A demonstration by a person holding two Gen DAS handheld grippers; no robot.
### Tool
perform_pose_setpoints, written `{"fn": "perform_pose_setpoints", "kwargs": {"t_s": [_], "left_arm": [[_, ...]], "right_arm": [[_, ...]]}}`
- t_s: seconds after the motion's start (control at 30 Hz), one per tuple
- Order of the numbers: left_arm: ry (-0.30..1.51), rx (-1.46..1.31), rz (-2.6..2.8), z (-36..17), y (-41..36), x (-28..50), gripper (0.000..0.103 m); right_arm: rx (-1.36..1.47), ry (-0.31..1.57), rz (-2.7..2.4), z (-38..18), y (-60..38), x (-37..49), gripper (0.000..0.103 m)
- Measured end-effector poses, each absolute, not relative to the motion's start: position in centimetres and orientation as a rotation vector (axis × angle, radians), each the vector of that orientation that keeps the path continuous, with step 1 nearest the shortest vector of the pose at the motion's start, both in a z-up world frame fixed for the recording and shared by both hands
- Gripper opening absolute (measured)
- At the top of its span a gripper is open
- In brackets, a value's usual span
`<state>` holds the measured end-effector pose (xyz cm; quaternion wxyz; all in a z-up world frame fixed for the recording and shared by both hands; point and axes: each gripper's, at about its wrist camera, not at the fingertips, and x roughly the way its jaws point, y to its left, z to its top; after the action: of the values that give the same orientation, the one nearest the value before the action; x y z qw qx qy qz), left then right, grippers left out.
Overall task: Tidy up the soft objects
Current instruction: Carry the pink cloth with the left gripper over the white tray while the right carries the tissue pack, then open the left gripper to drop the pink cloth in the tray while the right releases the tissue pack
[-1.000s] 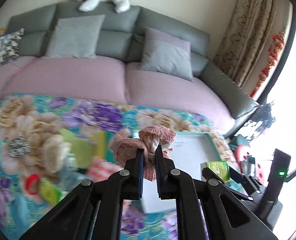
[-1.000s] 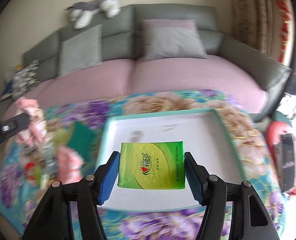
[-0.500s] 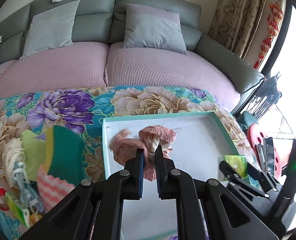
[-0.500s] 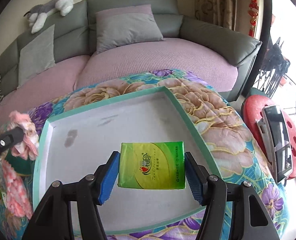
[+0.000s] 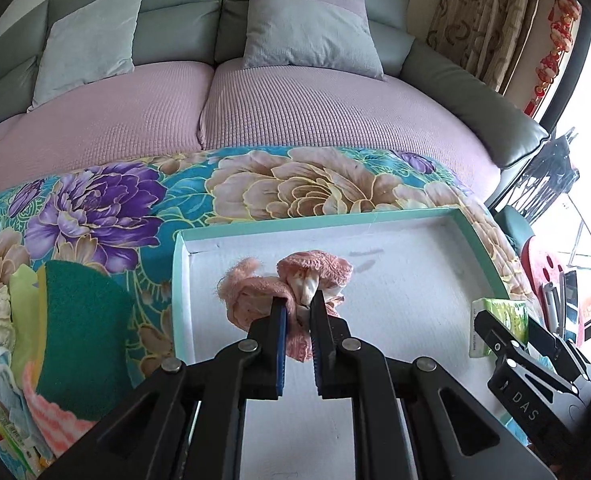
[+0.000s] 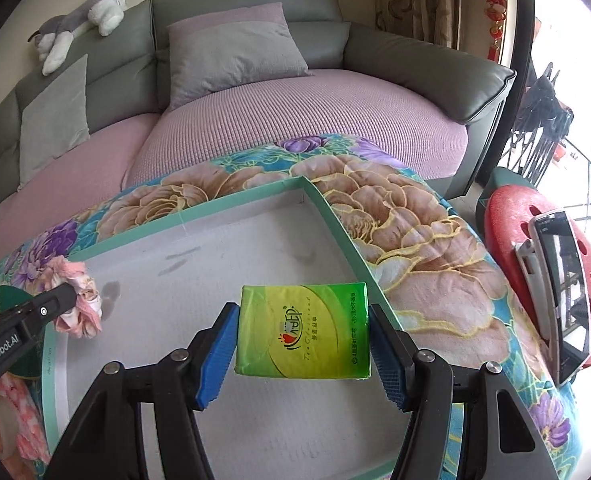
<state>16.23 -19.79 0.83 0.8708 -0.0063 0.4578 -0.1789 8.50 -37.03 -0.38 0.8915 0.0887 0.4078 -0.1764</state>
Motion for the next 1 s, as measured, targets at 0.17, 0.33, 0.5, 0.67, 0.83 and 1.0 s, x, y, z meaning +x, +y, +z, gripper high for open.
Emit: {"fn": "perform_pose_setpoints", "kwargs": {"t_s": [0.17, 0.33, 0.5, 0.67, 0.83, 1.0], "left_arm": [[0.945, -0.002, -0.366, 0.8, -20.2, 16.9, 0.013], [0.948, -0.003, -0.351, 0.7, -20.1, 17.3, 0.026], [0.945, 0.001, -0.330, 1.0, -19.8, 17.3, 0.042], [0.937, -0.018, -0.296, 1.6, -18.8, 17.3, 0.074], [0.937, -0.024, -0.221, 1.7, -17.4, 17.7, 0.093], [0.933, -0.009, -0.153, 1.6, -16.4, 17.7, 0.094]], "right_arm": [[0.171, 0.858, -0.364, -0.8, -37.0, 9.0, 0.066], [0.161, 0.874, -0.352, -1.2, -36.9, 9.5, 0.066], [0.152, 0.905, -0.332, -1.7, -36.6, 9.9, 0.066], [0.135, 0.927, -0.355, -1.8, -36.5, 9.9, 0.090], [0.127, 0.948, -0.360, -1.9, -36.4, 10.1, 0.100], [0.122, 0.962, -0.370, -1.8, -36.3, 10.0, 0.101]]}}
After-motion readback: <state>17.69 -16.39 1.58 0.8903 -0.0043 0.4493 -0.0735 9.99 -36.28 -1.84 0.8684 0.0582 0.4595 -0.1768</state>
